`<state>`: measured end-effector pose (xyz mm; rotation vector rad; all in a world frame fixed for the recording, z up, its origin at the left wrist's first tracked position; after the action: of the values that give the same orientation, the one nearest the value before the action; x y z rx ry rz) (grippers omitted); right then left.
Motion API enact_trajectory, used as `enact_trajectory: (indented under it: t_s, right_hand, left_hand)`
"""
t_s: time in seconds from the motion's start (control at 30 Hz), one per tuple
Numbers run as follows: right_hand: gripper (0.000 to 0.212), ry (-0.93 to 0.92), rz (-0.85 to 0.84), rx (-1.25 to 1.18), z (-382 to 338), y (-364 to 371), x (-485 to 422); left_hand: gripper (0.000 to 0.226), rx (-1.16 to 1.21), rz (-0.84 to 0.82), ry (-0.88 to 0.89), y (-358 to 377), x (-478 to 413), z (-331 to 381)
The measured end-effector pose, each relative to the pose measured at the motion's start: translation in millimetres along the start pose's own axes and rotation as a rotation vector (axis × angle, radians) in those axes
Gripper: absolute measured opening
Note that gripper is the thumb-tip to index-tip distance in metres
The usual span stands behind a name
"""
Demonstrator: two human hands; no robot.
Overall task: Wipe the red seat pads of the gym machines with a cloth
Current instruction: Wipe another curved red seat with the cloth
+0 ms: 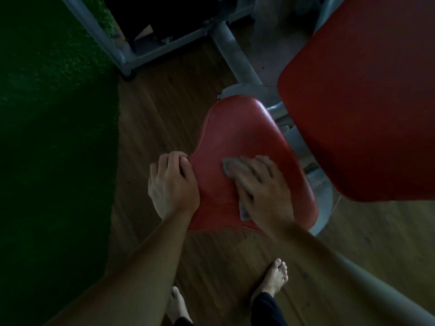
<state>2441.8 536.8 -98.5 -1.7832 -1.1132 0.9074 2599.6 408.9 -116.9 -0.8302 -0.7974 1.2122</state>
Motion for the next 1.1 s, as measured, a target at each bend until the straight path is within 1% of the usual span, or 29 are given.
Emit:
enact_trajectory:
  t_s: [0.03, 0.07, 0.1, 0.13, 0.17, 0.23, 0.27, 0.3, 0.33, 0.37, 0.43, 0.47, 0.5, 0.53, 0.57, 0.63, 0.7, 0.73, 0.77, 0.8, 0.87, 0.9, 0.93, 0.97, 1.0, 1.03, 1.1]
  right_hand:
    - [0.035, -0.128, -0.002, 0.004, -3, -4, 5]
    - [0.035, -0.219, -0.021, 0.031, 2, -6, 4]
    - [0.036, -0.239, -0.048, 0.068, 10, -6, 0]
    - [0.038, -0.204, -0.053, 0.103, 22, -5, -8]
    - [0.038, -0.123, -0.029, 0.136, 36, -6, -17]
    - [0.034, 0.146, 0.090, 0.157, 53, -12, -32]
    - [0.032, 0.309, 0.174, 0.155, 52, -14, -30]
    - [0.030, 0.425, 0.241, 0.143, 40, -13, -22]
    - [0.028, 0.461, 0.275, 0.116, 19, -9, -10]
    - [0.026, 0.415, 0.277, 0.085, -7, -4, 4]
    - [0.021, 0.206, 0.233, 0.046, -46, 4, 40]
    - [0.019, 0.116, 0.211, 0.055, -49, 5, 56]
    - [0.018, 0.075, 0.198, 0.085, -39, 2, 68]
    - [0.018, 0.100, 0.196, 0.128, -19, -2, 75]
    - [0.020, 0.166, 0.208, 0.167, 4, -9, 78]
    - [0.023, 0.407, 0.292, 0.217, 43, -28, 80]
    - [0.026, 0.654, 0.387, 0.215, 48, -34, 84]
    - [0.026, 0.701, 0.400, 0.192, 36, -30, 81]
    - [0.024, 0.668, 0.388, 0.168, 16, -24, 77]
    - [0.022, 0.574, 0.355, 0.148, -7, -14, 74]
    - [0.019, 0.315, 0.260, 0.117, -46, 8, 76]
    - [0.018, 0.210, 0.229, 0.109, -52, 11, 76]
    - [0.017, 0.144, 0.218, 0.117, -48, 9, 74]
    - [0.017, 0.132, 0.221, 0.132, -40, 5, 70]
    - [0.017, 0.184, 0.246, 0.143, -26, -1, 65]
    - [0.019, 0.284, 0.279, 0.151, -9, -8, 58]
    - [0.025, 0.548, 0.334, 0.153, 19, -18, 49]
  left_hand:
    - [0.025, 0.005, -0.002, 0.002, -1, 0, 1]
    - [0.025, 0.007, -0.010, 0.003, -1, 0, 2]
    - [0.025, 0.005, -0.023, 0.004, 0, 0, 2]
    - [0.024, 0.001, -0.034, 0.006, 1, 0, 1]
    - [0.024, -0.001, -0.043, 0.010, 2, -1, 1]
    - [0.023, -0.003, -0.053, 0.019, 3, -2, 0]
    - [0.024, -0.002, -0.055, 0.027, 4, -2, 0]
    - [0.024, 0.003, -0.058, 0.032, 5, -3, 1]
    - [0.025, 0.009, -0.061, 0.032, 5, -3, 0]
    - [0.025, 0.014, -0.062, 0.032, 6, -2, 0]
    - [0.026, 0.018, -0.065, 0.041, 7, -3, 0]
    - [0.027, 0.018, -0.063, 0.041, 7, -3, -1]
    - [0.027, 0.018, -0.063, 0.042, 7, -3, -2]
    - [0.027, 0.019, -0.066, 0.044, 8, -3, -2]
    - [0.027, 0.018, -0.067, 0.048, 8, -3, -2]
    - [0.027, 0.020, -0.059, 0.057, 8, -2, -2]
    - [0.027, 0.022, -0.057, 0.067, 7, -2, -1]
    - [0.027, 0.021, -0.057, 0.070, 8, -2, 0]
    - [0.028, 0.021, -0.057, 0.069, 7, -2, -1]
    - [0.028, 0.025, -0.057, 0.065, 7, -2, -1]
    - [0.028, 0.031, -0.058, 0.063, 6, -2, 0]
    - [0.028, 0.030, -0.055, 0.062, 6, -2, -1]
    - [0.028, 0.029, -0.053, 0.062, 6, -2, -1]
    - [0.028, 0.028, -0.053, 0.062, 6, -2, 0]
    - [0.027, 0.027, -0.053, 0.060, 7, -2, 0]
    - [0.027, 0.026, -0.053, 0.058, 8, -2, 0]
    - [0.027, 0.015, -0.049, 0.056, 8, -2, -1]
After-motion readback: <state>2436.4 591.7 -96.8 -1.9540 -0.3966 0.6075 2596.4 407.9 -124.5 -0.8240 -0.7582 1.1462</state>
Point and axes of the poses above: each hand's wrist, its own x-axis away from the middle knuckle, its own y-axis out of the palm, z = x × y, the point moved 8 cm from there along -x, towards the middle knuckle, and after that the axes turned 2 degrees about x, right-handed, at the moved point
